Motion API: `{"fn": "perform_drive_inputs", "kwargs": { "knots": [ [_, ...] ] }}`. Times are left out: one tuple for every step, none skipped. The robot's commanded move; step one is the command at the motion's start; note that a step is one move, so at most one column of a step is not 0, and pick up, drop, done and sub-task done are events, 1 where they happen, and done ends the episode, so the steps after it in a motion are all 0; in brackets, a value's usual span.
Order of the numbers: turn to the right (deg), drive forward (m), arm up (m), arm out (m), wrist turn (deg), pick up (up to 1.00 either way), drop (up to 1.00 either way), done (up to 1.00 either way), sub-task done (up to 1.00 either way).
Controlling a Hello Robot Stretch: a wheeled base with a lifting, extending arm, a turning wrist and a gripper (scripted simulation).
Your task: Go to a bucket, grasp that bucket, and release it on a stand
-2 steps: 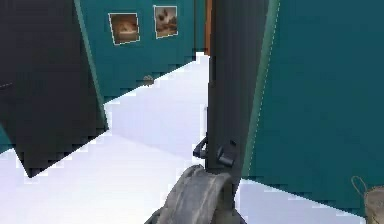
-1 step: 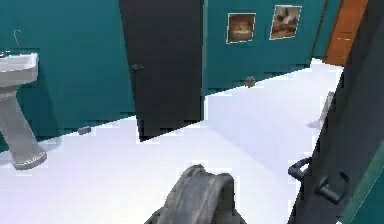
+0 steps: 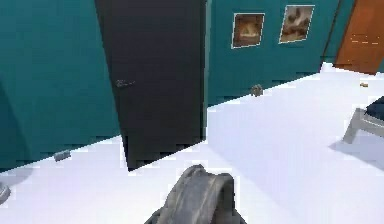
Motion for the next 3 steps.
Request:
{"fn": "perform_drive_inputs", "kwargs": {
  "knots": [
    [-30.0, 0.00, 0.00, 0.00, 0.0, 0.00, 0.00, 0.00, 0.00],
    [0.0, 0.30, 0.00, 0.00, 0.0, 0.00, 0.00, 0.00, 0.00],
    [45.0, 0.00, 0.00, 0.00, 0.0, 0.00, 0.00, 0.00, 0.00]
  ]
}}
